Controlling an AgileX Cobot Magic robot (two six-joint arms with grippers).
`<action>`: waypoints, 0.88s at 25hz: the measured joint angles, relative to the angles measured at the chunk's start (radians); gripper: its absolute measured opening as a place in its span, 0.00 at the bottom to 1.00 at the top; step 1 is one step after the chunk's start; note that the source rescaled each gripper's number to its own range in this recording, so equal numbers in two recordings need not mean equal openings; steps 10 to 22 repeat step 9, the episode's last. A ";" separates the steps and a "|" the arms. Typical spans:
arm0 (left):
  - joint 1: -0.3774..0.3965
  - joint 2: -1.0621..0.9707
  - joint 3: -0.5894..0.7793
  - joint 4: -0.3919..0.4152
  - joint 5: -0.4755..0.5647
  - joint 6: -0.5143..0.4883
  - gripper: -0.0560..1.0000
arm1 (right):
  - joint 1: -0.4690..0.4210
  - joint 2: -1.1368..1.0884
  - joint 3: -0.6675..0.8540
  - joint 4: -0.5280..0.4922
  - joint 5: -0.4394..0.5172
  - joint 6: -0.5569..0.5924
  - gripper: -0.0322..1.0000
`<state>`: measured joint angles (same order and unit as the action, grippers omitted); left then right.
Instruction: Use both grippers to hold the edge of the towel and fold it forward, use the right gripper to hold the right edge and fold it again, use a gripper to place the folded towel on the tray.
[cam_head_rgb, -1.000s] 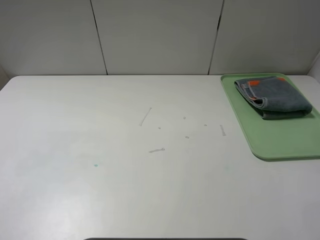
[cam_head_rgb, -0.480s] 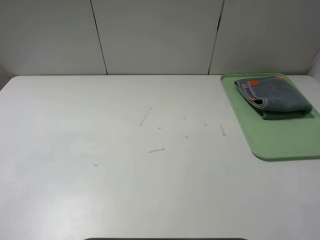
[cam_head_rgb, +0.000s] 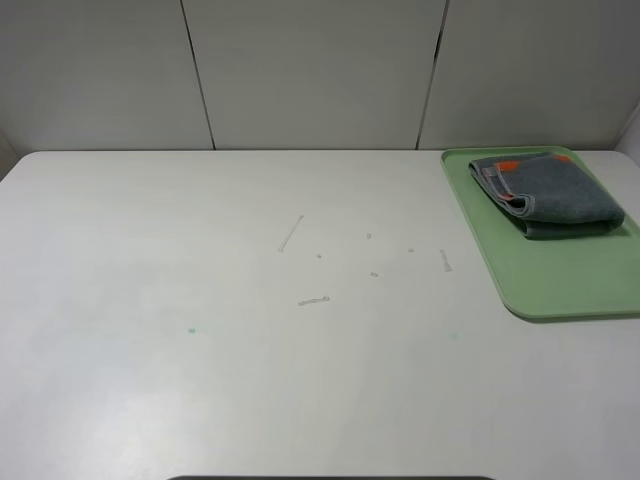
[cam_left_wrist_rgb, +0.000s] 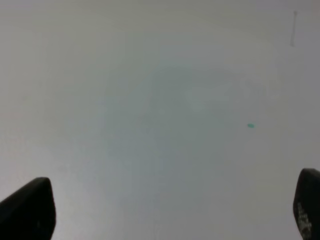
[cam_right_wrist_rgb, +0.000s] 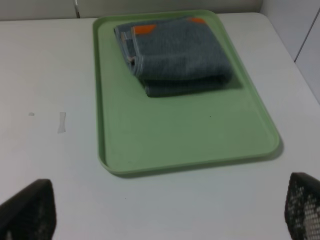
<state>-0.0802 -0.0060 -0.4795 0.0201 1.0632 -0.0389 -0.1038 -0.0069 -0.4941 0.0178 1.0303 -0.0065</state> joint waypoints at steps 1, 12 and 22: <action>0.000 0.000 0.000 0.000 0.000 0.000 0.94 | 0.000 0.000 0.000 0.000 0.000 0.000 1.00; 0.000 0.000 0.000 0.000 0.000 0.000 0.94 | 0.000 0.000 0.000 0.000 0.000 0.000 1.00; 0.000 0.000 0.000 0.000 0.000 0.000 0.94 | 0.000 0.000 0.000 0.000 0.000 0.000 1.00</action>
